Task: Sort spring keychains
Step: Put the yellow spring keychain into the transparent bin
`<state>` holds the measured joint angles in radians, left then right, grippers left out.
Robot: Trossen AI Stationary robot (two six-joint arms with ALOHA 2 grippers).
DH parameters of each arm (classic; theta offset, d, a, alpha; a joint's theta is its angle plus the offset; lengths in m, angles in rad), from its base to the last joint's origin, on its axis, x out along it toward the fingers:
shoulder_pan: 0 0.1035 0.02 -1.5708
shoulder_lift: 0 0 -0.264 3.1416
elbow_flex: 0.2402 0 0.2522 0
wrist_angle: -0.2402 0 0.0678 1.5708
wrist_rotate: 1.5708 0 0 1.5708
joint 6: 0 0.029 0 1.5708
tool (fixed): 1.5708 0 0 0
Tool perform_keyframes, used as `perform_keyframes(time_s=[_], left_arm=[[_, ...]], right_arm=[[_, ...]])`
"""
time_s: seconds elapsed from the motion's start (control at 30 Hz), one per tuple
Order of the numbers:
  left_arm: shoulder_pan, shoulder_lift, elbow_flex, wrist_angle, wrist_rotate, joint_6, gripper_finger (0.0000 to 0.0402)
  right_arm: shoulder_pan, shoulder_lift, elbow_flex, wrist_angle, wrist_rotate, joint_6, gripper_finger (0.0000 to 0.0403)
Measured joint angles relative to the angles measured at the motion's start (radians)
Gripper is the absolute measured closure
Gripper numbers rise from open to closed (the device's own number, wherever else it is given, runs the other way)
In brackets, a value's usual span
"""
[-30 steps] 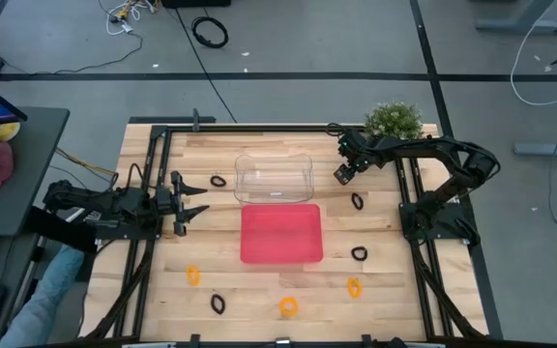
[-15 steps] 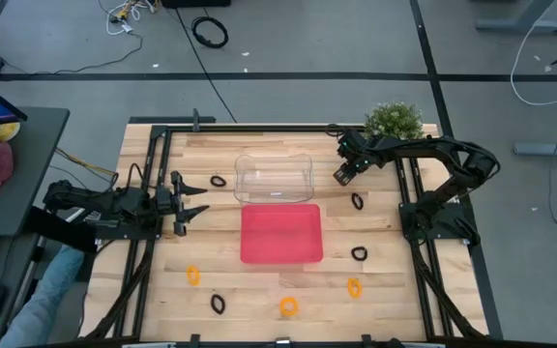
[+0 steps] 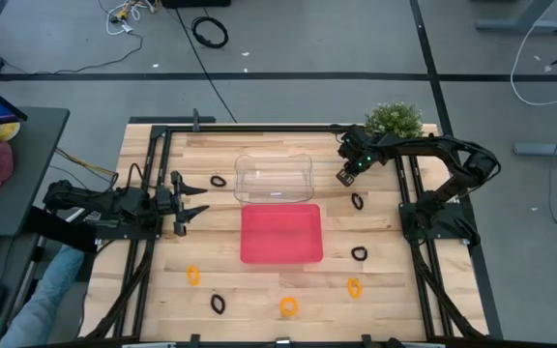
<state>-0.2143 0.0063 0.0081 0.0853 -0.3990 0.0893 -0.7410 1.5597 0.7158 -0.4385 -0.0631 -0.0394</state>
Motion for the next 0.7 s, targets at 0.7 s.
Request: perform_keyframes(time_s=[0.7], left_arm=[[0.0, 0.0, 0.0, 0.0, 0.0, 0.0, 0.0179]], right_arm=[[0.05, -0.098, 0.104, -0.069, 0.141, -0.048, 0.0394]])
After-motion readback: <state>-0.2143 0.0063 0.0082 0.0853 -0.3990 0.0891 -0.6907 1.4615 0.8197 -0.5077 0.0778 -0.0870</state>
